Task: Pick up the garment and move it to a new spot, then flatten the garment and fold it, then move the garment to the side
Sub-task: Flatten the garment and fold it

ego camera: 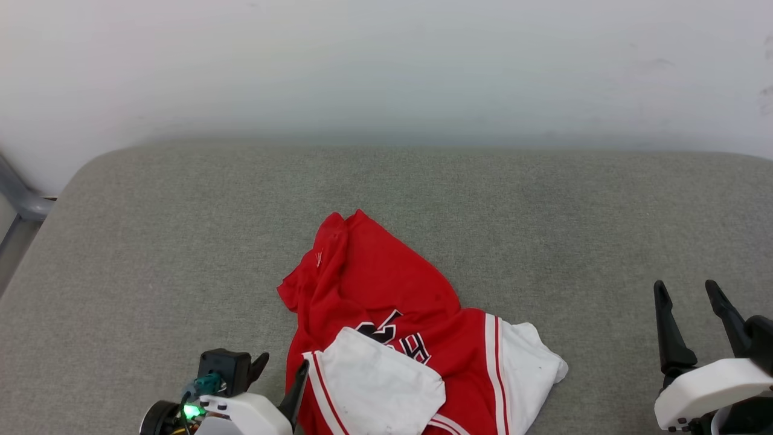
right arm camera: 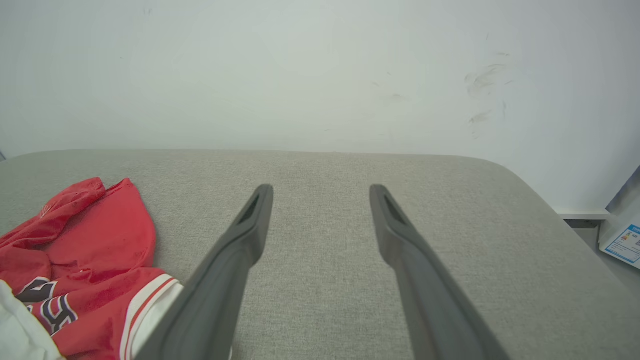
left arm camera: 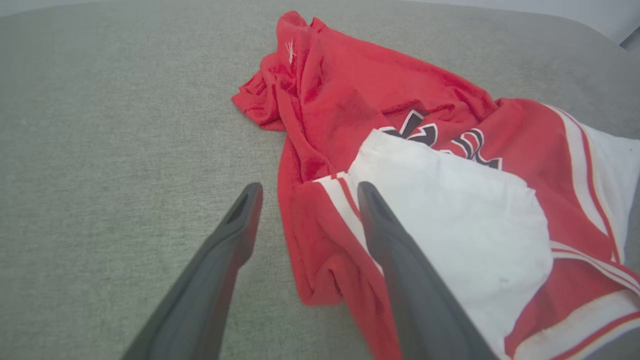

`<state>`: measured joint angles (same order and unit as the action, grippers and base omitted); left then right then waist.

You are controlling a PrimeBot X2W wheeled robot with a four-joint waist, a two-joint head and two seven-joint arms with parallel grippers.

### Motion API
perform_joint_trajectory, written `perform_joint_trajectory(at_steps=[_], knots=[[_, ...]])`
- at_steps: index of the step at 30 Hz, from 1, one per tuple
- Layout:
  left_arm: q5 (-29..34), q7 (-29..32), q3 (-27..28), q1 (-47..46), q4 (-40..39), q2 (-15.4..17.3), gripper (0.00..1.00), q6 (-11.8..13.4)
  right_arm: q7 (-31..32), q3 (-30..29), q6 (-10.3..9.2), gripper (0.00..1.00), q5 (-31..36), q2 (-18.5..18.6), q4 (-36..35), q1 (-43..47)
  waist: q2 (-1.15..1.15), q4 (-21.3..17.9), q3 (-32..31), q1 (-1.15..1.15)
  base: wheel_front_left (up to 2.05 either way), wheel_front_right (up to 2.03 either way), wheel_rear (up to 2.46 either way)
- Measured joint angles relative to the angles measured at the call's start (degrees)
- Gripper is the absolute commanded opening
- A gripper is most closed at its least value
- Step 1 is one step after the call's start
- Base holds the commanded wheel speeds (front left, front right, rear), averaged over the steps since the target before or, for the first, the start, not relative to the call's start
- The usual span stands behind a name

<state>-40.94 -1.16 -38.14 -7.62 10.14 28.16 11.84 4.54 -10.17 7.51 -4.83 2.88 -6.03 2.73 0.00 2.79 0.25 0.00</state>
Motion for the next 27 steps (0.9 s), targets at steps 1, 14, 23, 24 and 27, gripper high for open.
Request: perform_joint_trajectory(at_steps=[1,14,23,24,27], knots=[[0.5,-0.5,0.0,-0.2,-0.4,-0.1,1.0,0.4,0.0,0.0,0.0,1.0,0.0,0.0,-0.1,0.1,0.0,0.0,-0.1,0.0,0.0,0.0,0.0],[-0.2,13.2,-6.4,-11.3,0.4,-1.5,1.0,-7.9,0.6,1.1,0.0,1.0,-0.1,0.0,-1.5,-0.3,0.0,-1.7,2.5,0.0,0.0,0.0,0.0],[-3.2,25.6,-10.3,-16.0,5.0,-1.5,0.93,-12.9,-0.3,1.6,0.0,1.0,-0.6,0.0,-0.5,-1.6,0.0,-4.4,5.9,0.01,0.0,0.0,0.0],[-3.3,26.0,-10.4,-16.2,5.3,-1.5,0.64,-13.1,-0.5,1.5,0.0,1.0,-0.7,0.0,-0.3,-1.7,0.0,-4.6,6.2,0.01,0.0,0.0,0.0],[-3.7,26.5,-10.5,-16.9,5.7,-1.4,0.0,-13.7,-0.8,1.4,0.0,1.0,-0.8,0.0,0.3,-2.2,0.0,-5.1,6.8,0.01,0.0,0.0,0.0]])
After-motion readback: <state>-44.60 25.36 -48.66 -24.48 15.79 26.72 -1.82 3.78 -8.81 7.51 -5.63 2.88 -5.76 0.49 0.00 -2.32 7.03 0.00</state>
